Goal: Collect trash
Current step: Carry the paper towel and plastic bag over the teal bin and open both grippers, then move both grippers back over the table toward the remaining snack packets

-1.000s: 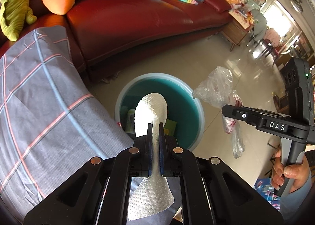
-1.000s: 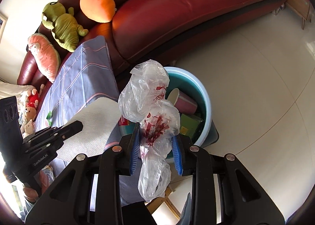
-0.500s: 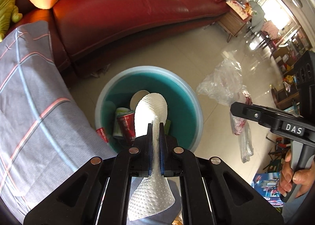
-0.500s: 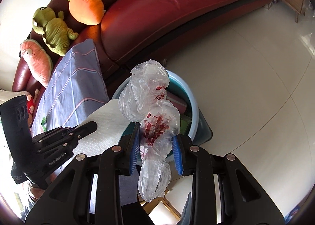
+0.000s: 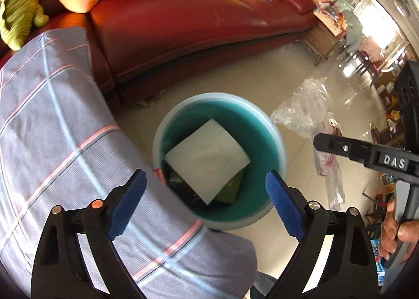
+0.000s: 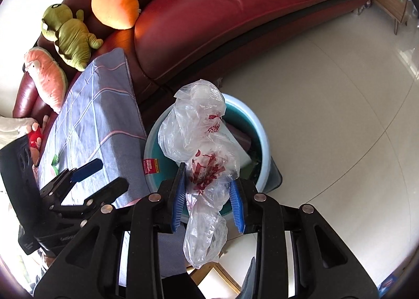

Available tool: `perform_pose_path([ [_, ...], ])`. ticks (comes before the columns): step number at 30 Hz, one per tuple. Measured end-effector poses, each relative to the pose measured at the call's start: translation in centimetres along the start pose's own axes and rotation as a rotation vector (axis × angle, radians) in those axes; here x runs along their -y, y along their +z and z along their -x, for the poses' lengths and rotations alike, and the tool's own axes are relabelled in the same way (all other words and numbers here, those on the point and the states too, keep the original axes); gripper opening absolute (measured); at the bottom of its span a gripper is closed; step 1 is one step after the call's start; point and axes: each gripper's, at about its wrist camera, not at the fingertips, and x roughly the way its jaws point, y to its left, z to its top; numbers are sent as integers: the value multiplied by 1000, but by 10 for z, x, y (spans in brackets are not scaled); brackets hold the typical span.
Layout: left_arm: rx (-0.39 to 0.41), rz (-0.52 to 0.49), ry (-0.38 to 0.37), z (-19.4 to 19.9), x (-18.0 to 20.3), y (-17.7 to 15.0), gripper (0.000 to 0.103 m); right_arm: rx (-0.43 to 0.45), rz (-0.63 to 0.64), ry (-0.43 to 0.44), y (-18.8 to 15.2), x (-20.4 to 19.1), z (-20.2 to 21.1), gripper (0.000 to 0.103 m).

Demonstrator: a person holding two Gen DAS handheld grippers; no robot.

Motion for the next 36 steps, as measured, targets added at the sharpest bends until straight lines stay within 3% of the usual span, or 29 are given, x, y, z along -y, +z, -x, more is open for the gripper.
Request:
perform_pose_path([
  [7, -5, 31, 9, 13, -19, -14, 94, -20, 23, 5, 3, -19, -13, 35],
  [9, -5, 36, 11, 17, -24, -17, 94, -22, 5, 13, 3, -22, -15, 71],
  [13, -2, 45, 11, 24, -31, -23, 94, -30, -2, 4, 2, -27, -17, 73],
  [18, 9, 51, 9, 32, -35, -28, 94, -43, -6, -25, -6, -31, -16, 84],
  [36, 82, 66, 29, 89, -52, -69, 97, -48, 70, -57, -43, -80, -1, 84],
])
